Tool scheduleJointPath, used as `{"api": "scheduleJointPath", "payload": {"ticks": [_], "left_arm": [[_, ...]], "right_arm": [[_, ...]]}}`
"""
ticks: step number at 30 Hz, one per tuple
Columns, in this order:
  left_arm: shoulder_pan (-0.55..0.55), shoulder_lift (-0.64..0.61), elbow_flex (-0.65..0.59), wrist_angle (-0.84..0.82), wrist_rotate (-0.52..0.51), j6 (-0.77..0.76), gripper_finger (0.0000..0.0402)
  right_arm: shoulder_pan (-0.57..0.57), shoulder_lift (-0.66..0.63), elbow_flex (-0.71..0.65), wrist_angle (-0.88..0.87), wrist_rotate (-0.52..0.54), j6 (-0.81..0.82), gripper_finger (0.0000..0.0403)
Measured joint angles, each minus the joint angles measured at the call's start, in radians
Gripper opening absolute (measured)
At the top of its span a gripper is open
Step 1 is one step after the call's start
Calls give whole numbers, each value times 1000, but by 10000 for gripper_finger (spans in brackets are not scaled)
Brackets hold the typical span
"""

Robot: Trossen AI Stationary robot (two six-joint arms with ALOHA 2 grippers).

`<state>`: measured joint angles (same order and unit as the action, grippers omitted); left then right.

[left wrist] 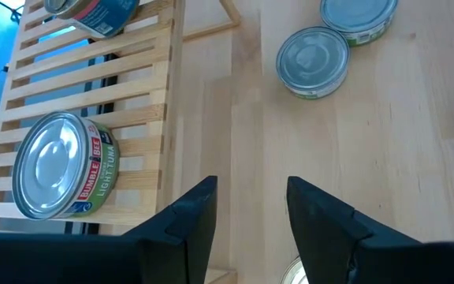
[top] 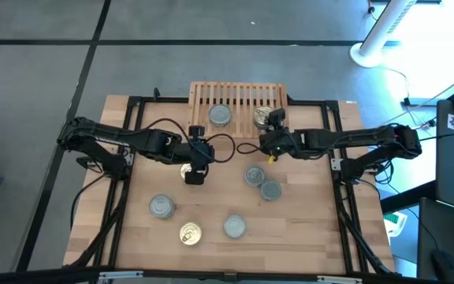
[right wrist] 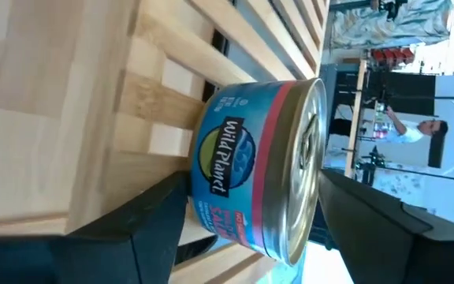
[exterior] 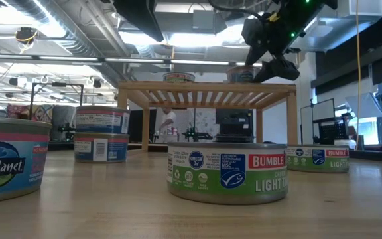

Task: Stack canned seafood by type on shelf
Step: Put the blue pink tuna can on the shelf, then stack the blue pink tuna can on top of the blue pink tuna can on the shelf

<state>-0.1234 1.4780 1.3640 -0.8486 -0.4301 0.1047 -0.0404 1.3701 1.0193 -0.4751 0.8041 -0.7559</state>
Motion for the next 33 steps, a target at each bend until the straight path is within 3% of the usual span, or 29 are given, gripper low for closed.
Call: {"api": "scheduleJointPath", "payload": {"ticks": [7,20,33], "left_arm": [[0,0,0,0,0,0,150],[0,0,0,-1,0,0,150],[0,0,0,-54,1,-98,150]], "right_arm": [[-20,0,36,-2,-106,2,280],[-19,0,109,-109,-98,76,280],[-18,0,213,-260,-96,163,280]]}}
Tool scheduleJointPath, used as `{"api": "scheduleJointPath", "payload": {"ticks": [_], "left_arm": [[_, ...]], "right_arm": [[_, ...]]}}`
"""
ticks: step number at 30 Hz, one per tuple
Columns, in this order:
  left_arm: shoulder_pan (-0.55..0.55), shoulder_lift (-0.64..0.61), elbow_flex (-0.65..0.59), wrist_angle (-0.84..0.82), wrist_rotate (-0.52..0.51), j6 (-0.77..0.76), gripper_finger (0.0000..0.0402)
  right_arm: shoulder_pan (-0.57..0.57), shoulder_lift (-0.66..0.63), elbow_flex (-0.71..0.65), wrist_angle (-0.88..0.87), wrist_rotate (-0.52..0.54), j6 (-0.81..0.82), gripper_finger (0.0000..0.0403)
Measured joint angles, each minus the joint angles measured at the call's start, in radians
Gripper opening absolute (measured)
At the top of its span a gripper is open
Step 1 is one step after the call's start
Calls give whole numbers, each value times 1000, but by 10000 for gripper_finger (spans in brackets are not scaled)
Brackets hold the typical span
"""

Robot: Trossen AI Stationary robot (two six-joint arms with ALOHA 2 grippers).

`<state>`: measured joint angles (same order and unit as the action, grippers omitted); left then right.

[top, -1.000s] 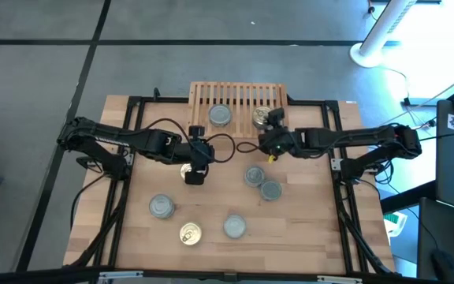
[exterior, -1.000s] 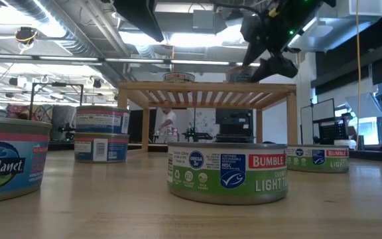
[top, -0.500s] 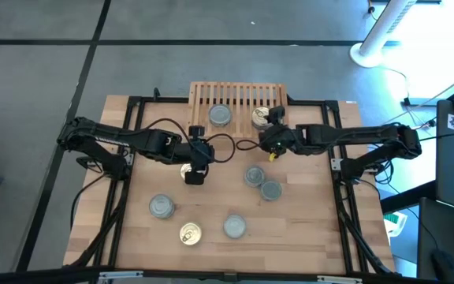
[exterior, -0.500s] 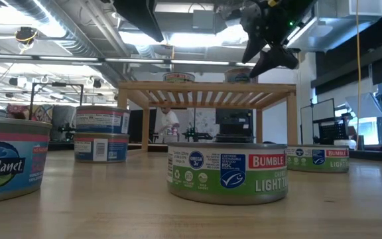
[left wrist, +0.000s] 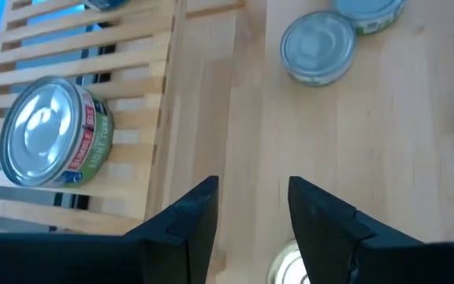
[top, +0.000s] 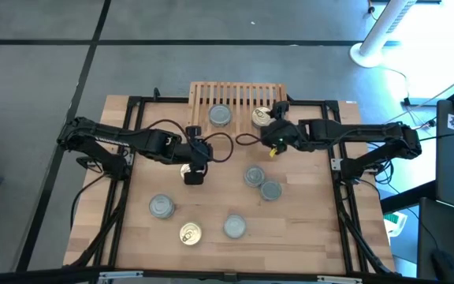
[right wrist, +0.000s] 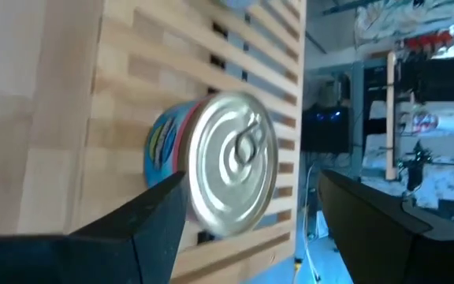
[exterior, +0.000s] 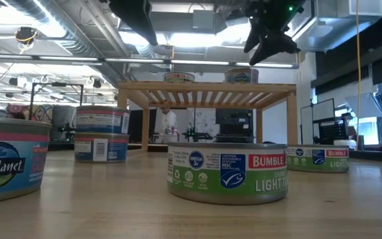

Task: Stack canned seafood by type on shelf
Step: Stack the blue pink tuna can on top of the blue pink tuna can on the shelf

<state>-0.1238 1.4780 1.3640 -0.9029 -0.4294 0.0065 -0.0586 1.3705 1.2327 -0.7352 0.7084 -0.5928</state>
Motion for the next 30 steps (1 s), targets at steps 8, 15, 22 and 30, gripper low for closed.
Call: {"api": "scheduleJointPath", "payload": {"ticks": [8,15,22,30], "left_arm": [[0,0,0,-22,34,-5,150],[-3,1,0,72,99,-6,150],[-5,13,0,182,217,-7,150],[-62,53,0,196,229,-3,150]], "right_arm": [[64,-4,0,-175,50,154,280],[217,-47,0,-224,104,279,280],[334,-61,-1,-301,83,472,280],[438,-61,-55,-291,48,600,280]]}}
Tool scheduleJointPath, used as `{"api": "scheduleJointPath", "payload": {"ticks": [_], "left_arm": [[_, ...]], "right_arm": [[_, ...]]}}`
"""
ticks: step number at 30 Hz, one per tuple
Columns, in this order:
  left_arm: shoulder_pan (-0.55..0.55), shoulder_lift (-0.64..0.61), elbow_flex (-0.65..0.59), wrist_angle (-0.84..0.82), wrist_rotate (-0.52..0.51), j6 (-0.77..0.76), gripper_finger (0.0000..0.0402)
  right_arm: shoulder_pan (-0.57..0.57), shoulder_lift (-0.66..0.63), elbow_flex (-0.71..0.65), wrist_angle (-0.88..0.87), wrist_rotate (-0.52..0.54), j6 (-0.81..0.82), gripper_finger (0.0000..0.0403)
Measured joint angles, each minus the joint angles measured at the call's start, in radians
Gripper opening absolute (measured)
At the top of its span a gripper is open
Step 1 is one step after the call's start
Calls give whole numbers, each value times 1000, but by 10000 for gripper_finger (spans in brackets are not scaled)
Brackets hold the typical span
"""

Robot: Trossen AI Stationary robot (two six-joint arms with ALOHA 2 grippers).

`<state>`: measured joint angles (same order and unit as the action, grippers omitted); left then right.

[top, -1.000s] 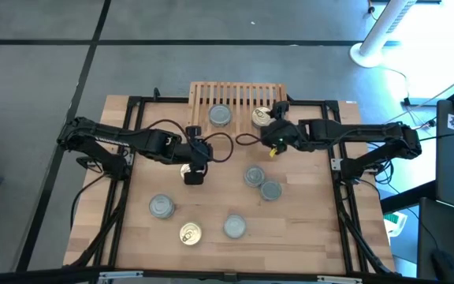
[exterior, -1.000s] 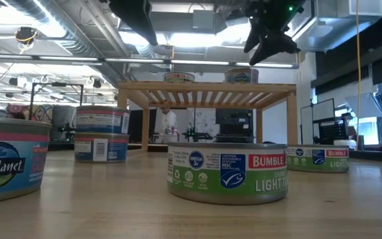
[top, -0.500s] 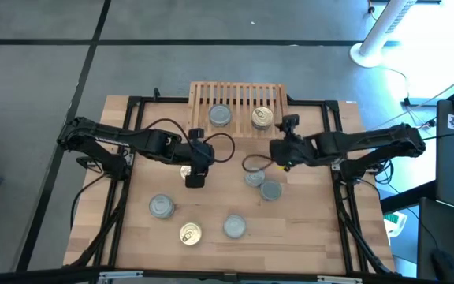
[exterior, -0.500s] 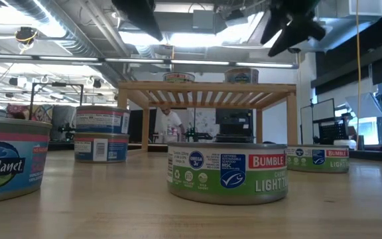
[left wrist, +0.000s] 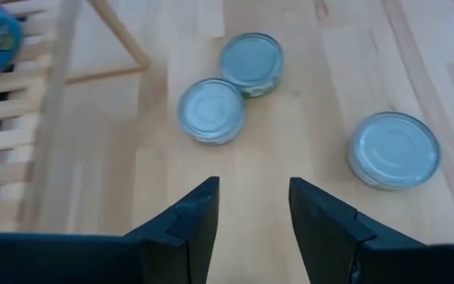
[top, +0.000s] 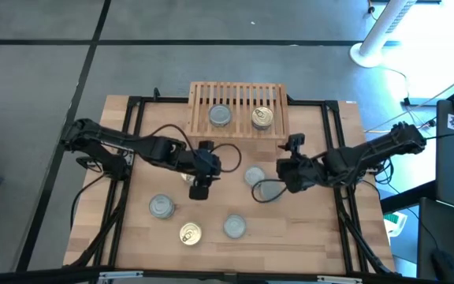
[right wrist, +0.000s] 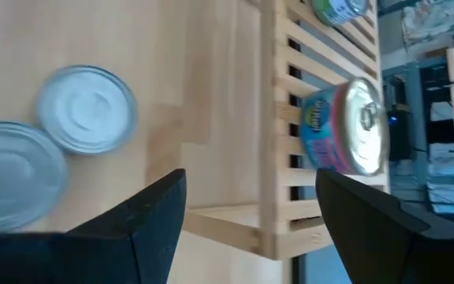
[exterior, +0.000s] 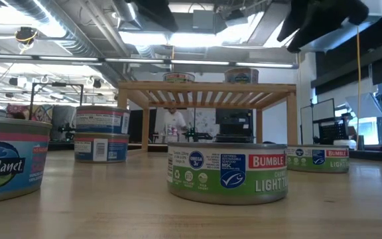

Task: Stack canned seafood by type on shelf
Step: Stack the blue pink tuna can on top of the blue pink tuna can on the shelf

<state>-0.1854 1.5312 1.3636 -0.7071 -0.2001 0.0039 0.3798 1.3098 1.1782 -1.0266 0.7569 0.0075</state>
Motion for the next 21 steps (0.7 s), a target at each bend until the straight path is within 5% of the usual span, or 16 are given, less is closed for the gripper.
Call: {"api": "scheduleJointPath", "payload": {"ticks": [9,21], "left_arm": [[-82,1,0,-48,0,-46,150],[-104,33,-35,-283,-51,-503,150]], "right_arm": [[19,1,-97,190,-75,15,280],[19,1,-199,510,-293,-30,280]]}}
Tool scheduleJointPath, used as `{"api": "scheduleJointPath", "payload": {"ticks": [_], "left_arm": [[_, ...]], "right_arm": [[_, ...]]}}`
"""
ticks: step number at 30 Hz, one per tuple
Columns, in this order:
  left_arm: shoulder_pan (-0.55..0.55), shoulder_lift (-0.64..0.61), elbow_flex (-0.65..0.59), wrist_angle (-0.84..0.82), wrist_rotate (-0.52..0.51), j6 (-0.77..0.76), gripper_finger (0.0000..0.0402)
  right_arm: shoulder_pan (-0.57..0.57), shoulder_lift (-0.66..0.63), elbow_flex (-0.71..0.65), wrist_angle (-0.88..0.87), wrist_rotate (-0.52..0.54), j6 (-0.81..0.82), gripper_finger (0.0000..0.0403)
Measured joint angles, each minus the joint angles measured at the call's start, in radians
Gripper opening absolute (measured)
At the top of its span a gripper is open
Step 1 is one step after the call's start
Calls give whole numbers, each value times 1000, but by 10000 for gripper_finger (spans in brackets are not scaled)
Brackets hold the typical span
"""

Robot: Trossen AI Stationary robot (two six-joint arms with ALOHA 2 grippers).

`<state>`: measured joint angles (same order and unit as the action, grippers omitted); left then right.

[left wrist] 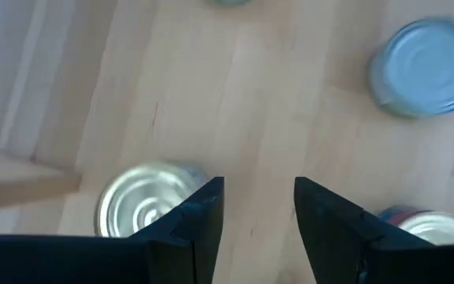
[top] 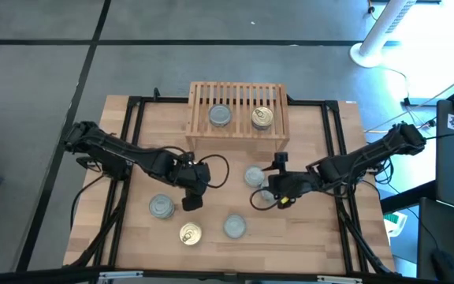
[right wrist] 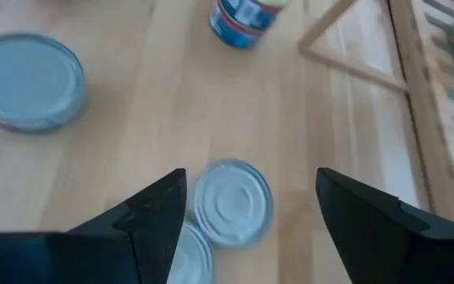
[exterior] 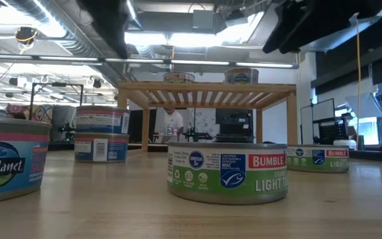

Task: Stack canned seafood by type on shelf
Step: Stack the blue pink tuna can on top of the blue pink tuna can on the shelf

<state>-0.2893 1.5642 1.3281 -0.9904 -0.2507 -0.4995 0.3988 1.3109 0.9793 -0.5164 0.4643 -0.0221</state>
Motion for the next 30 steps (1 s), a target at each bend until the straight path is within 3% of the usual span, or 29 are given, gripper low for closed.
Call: {"api": "scheduleJointPath", "payload": {"ticks": [9,16,20,30], "left_arm": [[0,6,-100,3,-5,-26,150],[0,6,-145,16,-22,-26,150],[0,6,-161,18,-24,-26,150],[0,6,-162,49,-88,5,150]], "right_arm": [[0,53,-127,450,-2,-249,280],[-6,252,-137,807,30,-539,280],[-37,390,-114,988,14,-618,280],[-147,668,45,1092,-34,-623,280]]}}
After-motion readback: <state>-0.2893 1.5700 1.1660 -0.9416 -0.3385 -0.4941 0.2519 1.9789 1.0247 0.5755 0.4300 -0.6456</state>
